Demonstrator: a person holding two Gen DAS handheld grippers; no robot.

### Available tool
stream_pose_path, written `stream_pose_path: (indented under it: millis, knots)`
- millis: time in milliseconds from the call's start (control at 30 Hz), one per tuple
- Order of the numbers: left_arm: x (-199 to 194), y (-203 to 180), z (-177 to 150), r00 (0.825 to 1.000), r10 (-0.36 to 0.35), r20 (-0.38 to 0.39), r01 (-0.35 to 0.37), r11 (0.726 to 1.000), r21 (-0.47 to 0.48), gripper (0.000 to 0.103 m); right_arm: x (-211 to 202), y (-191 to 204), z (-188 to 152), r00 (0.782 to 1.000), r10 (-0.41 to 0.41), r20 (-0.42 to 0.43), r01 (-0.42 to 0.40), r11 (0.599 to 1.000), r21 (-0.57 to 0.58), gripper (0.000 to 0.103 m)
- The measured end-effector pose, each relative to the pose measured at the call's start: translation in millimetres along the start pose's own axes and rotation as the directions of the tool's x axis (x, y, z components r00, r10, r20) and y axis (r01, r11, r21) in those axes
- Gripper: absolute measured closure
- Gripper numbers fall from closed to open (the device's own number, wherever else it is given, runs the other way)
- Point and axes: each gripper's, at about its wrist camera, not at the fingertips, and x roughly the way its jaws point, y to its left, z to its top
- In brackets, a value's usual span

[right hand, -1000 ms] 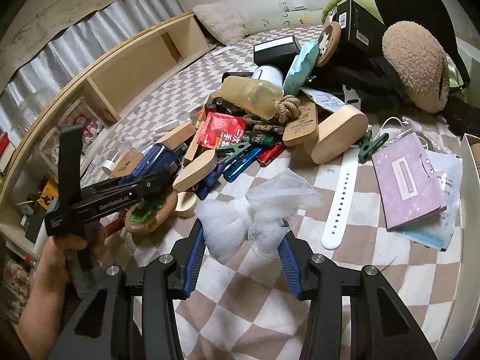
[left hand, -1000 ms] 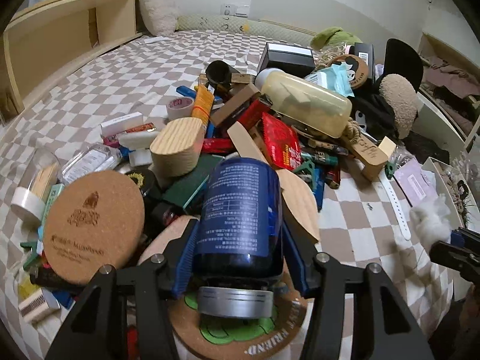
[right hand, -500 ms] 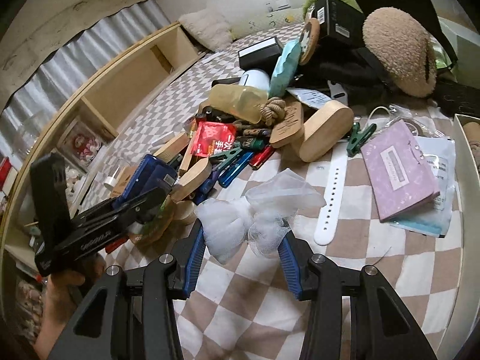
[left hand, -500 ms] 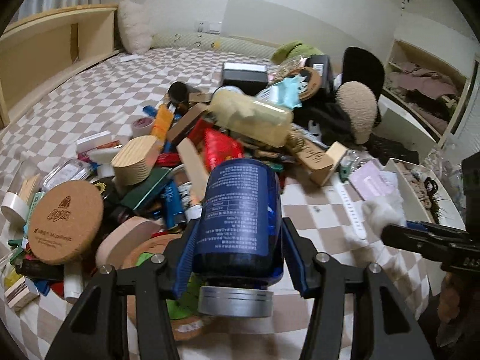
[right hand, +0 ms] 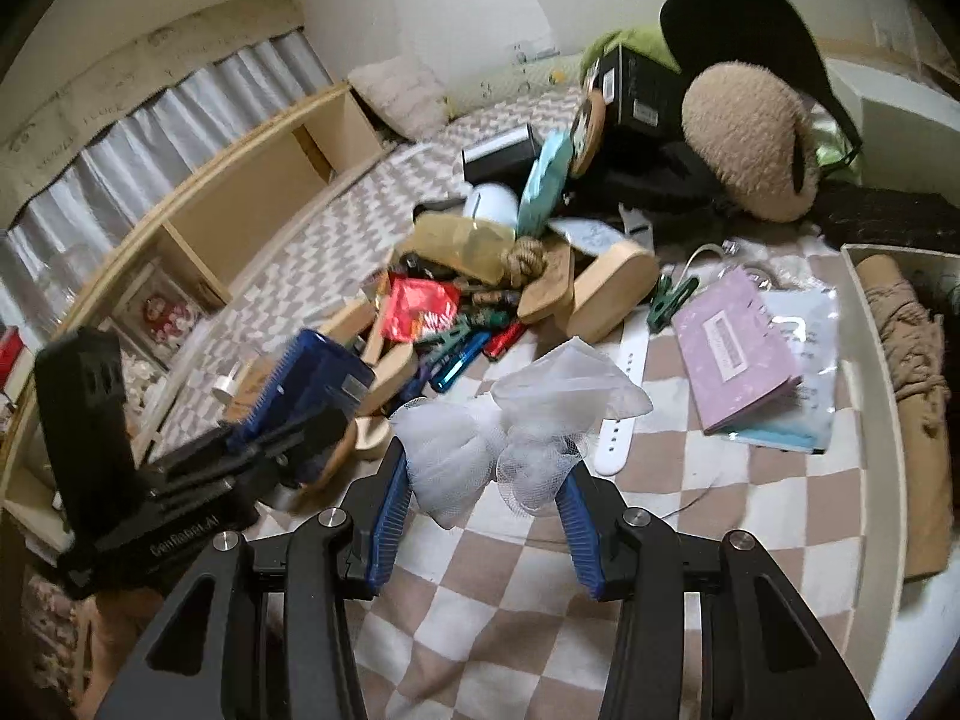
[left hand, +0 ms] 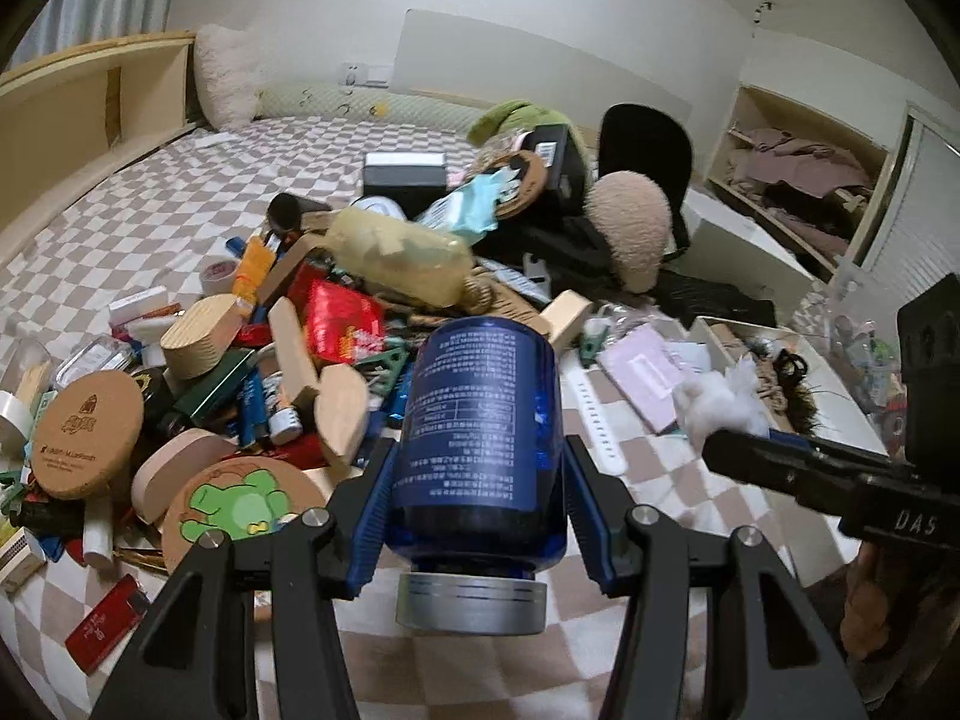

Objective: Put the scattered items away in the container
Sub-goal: 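Lift the blue jar with the left tool while the right tool carries the tulle bundle toward the tray, then lower the blue jar into the tray and open the left tool while the right tool releases the tulle bundle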

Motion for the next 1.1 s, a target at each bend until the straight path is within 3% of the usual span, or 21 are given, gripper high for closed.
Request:
stream_pose_path:
  millis: [433,633,867,1100]
  knots:
    - [-26.9,-74.4,24.0,0.988,-0.124,0.092,0.117,0.990,0.076,0.050,-90.9,-23.9,12.1,0.990,-0.052,0.130,0.051,0.999,0.016,0.055]
    - [-23.5,-122.3,36.4,0.974,-0.208,0.092,0.195,0.971,0.137,0.050,-144.3,-54.7,21.4,0.968,-0.145,0.204,0.141,0.989,0.035,0.055]
    - [-2.2,-184.2,44.3,0.948,-0.316,0.037,0.302,0.930,0.211,0.050,-195.9,-104.1,24.3,0.932,-0.255,0.258,0.233,0.966,0.115,0.055]
    - [32.8,-241.5,39.4,0.922,-0.380,-0.068,0.384,0.883,0.270,0.050,-212.0,-155.1,20.1,0.911,-0.334,0.241,0.288,0.935,0.208,0.055]
